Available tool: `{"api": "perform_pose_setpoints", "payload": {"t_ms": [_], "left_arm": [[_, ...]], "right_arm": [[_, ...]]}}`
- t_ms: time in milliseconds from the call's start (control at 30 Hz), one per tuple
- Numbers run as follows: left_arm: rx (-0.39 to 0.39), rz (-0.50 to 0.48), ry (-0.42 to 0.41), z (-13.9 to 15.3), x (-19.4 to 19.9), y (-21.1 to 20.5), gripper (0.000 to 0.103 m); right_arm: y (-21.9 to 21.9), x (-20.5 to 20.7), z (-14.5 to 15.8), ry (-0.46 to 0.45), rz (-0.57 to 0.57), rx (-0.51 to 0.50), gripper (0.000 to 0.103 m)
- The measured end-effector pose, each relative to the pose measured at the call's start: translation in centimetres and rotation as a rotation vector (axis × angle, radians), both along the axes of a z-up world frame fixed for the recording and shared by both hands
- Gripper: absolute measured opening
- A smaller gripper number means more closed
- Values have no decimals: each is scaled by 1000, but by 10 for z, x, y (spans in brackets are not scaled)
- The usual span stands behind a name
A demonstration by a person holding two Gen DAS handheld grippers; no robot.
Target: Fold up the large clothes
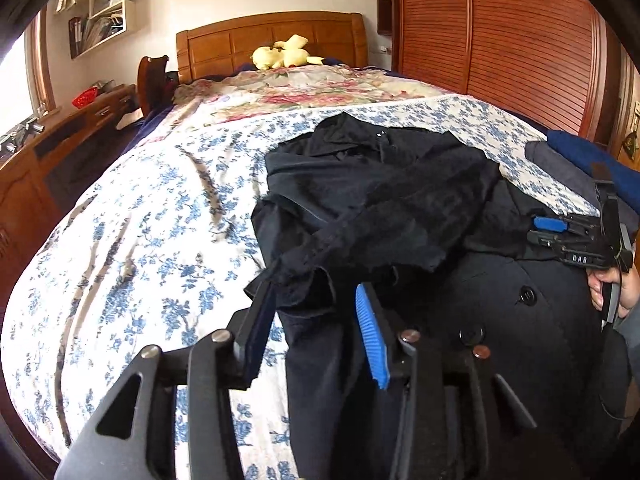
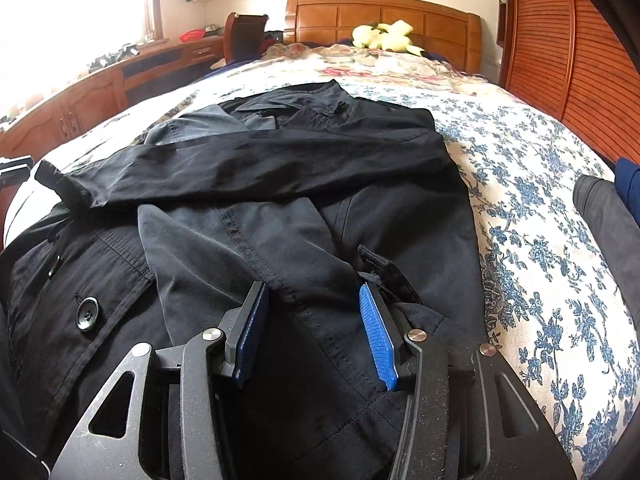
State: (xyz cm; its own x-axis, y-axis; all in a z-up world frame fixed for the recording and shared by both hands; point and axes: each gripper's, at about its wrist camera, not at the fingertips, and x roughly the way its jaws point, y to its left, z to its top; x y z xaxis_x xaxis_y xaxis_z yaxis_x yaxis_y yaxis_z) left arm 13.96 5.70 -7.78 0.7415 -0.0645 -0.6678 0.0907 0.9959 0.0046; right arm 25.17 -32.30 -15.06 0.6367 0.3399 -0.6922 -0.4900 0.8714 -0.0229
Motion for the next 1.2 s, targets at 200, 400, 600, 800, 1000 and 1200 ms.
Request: {"api": "perform_pose_setpoints", "payload": {"t_ms": [200,400,600,800,1000,1200], "left_arm": [[-21,-1,0,1,10,-1,40],[-34,27,-25,8,23,1,40],[0,65,30,0,42,7,40],[3,62,122,-26,40,9,40],[42,45,224,-59,33,4,40],[15,49,254,-69,36,7,42]], "right_arm": [[0,1,0,3,1,1,48],[-1,1,-1,2,1,0,48],[0,1,0,2,1,1,48],[-1,1,-1,3,1,1,48],[0,1,-1,2,1,-1,48],[0,0,-1,3,1,-1,48]]}}
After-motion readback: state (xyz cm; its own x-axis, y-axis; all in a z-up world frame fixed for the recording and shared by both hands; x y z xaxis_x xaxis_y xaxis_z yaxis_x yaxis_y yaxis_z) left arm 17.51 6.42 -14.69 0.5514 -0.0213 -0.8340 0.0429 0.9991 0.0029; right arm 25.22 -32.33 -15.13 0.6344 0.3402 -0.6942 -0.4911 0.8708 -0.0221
